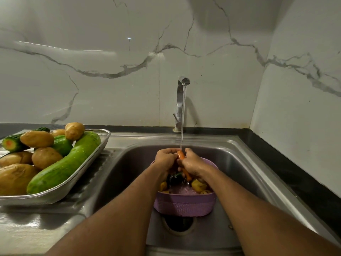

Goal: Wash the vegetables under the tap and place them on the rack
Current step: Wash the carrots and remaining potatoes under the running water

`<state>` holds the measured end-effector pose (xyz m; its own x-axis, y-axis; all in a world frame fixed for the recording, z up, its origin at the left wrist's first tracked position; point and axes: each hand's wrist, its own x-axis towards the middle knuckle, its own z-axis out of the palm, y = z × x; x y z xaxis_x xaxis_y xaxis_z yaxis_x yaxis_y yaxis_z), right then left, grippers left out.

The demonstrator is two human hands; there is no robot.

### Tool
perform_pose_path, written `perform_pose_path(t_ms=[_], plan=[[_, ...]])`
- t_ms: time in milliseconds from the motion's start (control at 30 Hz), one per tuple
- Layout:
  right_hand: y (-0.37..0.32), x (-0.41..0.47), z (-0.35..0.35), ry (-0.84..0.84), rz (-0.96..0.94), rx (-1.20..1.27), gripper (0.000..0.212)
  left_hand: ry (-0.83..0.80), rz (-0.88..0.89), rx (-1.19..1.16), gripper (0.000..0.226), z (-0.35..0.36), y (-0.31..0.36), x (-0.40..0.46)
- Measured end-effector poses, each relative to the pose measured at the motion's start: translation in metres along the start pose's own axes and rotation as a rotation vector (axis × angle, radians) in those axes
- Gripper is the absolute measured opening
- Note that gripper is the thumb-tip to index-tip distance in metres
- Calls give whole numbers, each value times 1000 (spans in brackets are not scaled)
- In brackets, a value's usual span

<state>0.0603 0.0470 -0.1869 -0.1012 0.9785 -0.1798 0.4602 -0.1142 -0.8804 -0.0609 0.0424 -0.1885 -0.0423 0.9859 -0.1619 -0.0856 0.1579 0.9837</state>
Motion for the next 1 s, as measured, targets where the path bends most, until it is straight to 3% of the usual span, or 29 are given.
perform_pose_path(t_ms=[200,367,500,833,1000], plan=[[10,7,-6,234,-183,-253,23,73,3,-5,11,-1,-3,6],[7,9,-3,323,-211,-385,48,40,-2,-14,20,2,-1,4],[3,9,0,355,-182,-446,65,24,16,114,39,5,0,5],[-1,2,0,21,-124,-46,28,72,126,222,32,0,-1,7],[-2,6,-1,175,-175,-135,31,124,154,207,33,0,0,11]])
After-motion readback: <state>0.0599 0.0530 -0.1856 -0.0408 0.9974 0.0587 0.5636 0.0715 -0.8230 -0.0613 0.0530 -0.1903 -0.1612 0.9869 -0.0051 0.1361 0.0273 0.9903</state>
